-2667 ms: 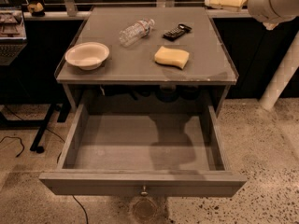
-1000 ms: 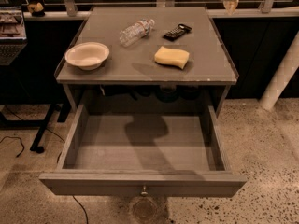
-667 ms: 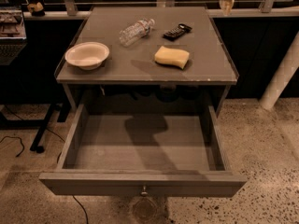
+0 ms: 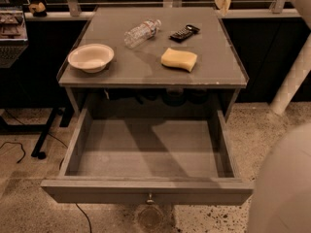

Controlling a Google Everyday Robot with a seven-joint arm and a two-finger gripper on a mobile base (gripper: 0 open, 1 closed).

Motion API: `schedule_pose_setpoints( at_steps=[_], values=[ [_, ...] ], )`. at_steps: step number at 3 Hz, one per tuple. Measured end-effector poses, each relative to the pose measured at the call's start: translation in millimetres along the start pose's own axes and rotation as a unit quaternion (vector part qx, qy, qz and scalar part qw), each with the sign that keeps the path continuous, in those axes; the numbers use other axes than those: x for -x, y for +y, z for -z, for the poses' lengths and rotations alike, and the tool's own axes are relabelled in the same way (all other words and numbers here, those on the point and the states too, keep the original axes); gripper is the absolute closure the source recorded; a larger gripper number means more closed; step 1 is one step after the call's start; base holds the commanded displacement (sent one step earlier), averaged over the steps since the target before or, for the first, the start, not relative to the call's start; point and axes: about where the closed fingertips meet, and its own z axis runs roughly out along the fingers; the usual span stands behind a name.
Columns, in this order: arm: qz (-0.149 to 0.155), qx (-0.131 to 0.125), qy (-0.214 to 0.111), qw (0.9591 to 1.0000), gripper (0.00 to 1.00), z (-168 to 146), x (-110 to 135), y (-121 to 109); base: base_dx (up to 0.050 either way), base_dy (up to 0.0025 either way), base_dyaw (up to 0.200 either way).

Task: Place water bottle into top drawer

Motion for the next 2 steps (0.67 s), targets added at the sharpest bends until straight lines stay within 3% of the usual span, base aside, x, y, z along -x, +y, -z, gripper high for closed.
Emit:
schedule_pose_setpoints(
  at_steps=[1,2],
  values=[
    [-0.030,-0.029,0.006,0.9991,0.00,-26.1,5.1,-3.7,0.000,0.00000,0.000],
    [-0.032,-0.027,0.006,0.9991,0.00,-24.9,2.8,-4.8,0.000,0.00000,0.000]
  ],
)
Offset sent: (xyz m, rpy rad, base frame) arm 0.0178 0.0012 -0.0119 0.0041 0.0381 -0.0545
